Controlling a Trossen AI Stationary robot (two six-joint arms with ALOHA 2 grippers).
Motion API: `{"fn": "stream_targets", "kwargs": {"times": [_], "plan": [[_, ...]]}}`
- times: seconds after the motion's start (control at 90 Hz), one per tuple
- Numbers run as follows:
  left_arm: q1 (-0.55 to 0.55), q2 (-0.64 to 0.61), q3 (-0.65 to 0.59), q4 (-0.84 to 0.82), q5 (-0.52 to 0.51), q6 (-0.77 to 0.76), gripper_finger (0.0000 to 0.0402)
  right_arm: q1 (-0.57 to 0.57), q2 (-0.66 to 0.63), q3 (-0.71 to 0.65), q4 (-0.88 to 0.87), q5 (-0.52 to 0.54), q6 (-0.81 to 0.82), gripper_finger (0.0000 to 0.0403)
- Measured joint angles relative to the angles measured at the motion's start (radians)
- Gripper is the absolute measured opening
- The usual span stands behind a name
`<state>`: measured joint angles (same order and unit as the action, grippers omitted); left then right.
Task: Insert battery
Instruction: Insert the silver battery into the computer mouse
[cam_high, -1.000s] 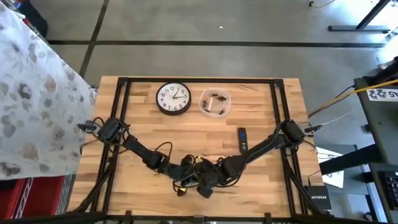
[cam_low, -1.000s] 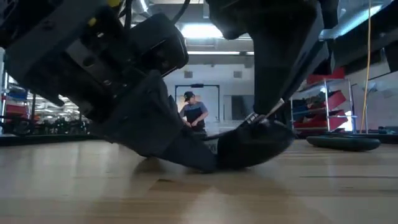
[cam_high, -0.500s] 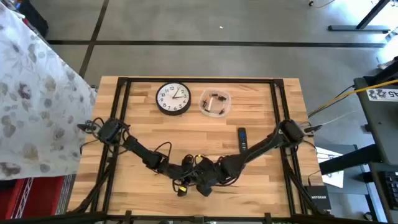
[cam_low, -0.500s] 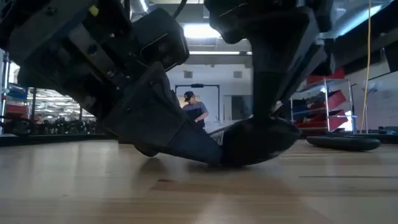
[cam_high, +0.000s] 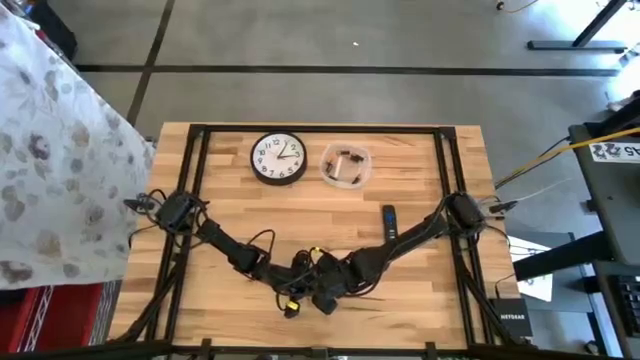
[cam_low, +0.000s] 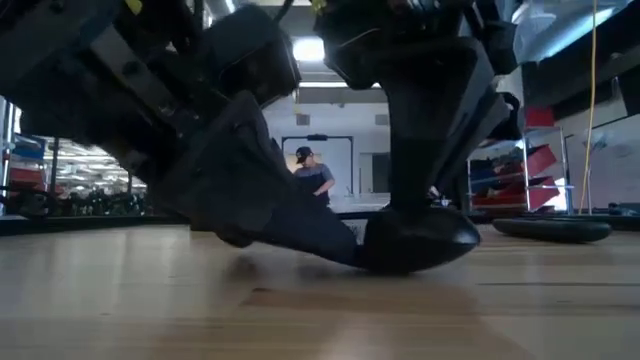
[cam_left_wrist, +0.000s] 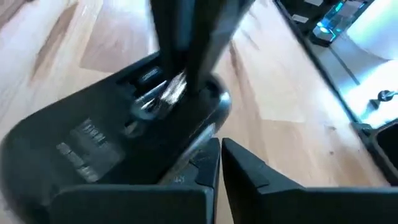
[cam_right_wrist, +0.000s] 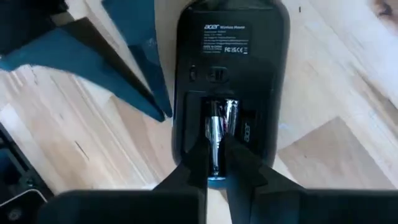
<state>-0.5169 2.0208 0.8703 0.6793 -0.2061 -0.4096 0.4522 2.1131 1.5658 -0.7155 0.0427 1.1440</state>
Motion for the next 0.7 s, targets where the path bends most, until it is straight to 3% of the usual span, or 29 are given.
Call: {"fn": "stream_targets", "kwargs": {"times": [0.111, 0.333, 0.467, 0.7], "plan": [[-0.042, -0.064, 0.001, -0.058, -0.039, 0.057, 0.0001, 0.001, 0.001, 0.000, 0.000, 0.016, -0.022, 0.0005], [-0.079, -0.170, 0.001, -0.205, -0.249, 0.325, 0.0004, 0.009, 0.002, 0.000, 0.000, 0.026, -0.024, 0.0004], [-0.041, -0.169, 0.001, -0.218, -0.189, 0.471, 0.0042, 0.012, 0.003, -0.001, 0.003, 0.024, -0.026, 0.0004], [0.053, -0.156, 0.001, -0.240, -0.055, 0.592, 0.0168, 0.012, 0.003, -0.001, 0.011, 0.009, -0.043, 0.0004]]}}
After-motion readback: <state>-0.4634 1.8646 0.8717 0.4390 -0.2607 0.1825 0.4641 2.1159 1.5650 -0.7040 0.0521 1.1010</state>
